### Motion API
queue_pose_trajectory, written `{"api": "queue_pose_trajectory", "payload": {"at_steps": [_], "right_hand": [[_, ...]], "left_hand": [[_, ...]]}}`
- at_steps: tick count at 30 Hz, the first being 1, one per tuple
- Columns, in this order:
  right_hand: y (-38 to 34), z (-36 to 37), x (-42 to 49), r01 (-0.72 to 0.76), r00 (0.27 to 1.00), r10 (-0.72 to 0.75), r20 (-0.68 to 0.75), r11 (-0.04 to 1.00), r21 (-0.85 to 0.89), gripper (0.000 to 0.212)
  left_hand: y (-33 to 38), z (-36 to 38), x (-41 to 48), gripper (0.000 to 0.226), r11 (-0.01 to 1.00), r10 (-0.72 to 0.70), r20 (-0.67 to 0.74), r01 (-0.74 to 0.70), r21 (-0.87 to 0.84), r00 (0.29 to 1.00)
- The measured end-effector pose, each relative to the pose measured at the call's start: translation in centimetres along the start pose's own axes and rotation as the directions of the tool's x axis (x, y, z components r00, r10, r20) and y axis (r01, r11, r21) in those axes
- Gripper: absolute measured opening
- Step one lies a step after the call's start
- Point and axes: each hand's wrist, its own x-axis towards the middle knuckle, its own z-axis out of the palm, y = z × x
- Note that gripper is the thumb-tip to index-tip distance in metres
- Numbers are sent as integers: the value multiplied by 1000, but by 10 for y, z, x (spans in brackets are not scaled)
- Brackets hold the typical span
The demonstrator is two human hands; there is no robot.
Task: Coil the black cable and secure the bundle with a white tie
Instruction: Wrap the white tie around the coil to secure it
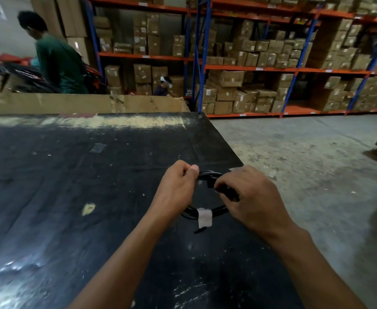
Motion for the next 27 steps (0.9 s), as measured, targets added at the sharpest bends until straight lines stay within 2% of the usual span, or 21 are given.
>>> {"api": "queue_pose_trajectory", "payload": {"at_steps": [5,10,13,15,20,27], "right_hand": [[-1,9,1,-28,983,22,-182,999,-29,15],[-1,12,-2,-8,969,19,-245,999,49,13],[-2,12,-2,17,967,-7,-256,999,34,8],[-4,12,-3,17,967,-9,-255,999,32,9],[-6,11,-1,16,969,-3,-248,999,52,15],[-8,2,5,-36,988,68,-138,974,226,12]], "left_hand": [[5,1,-6,25,997,-27,41,30,-74,999],[13,1,-8,27,992,-86,105,95,-83,991],[16,-1,-9,31,977,-179,162,195,-88,970],[16,-1,-10,33,971,-191,158,210,-112,969],[17,-5,-10,33,973,-166,79,176,-148,983],[17,-11,-12,24,981,-124,38,128,-148,992]]}}
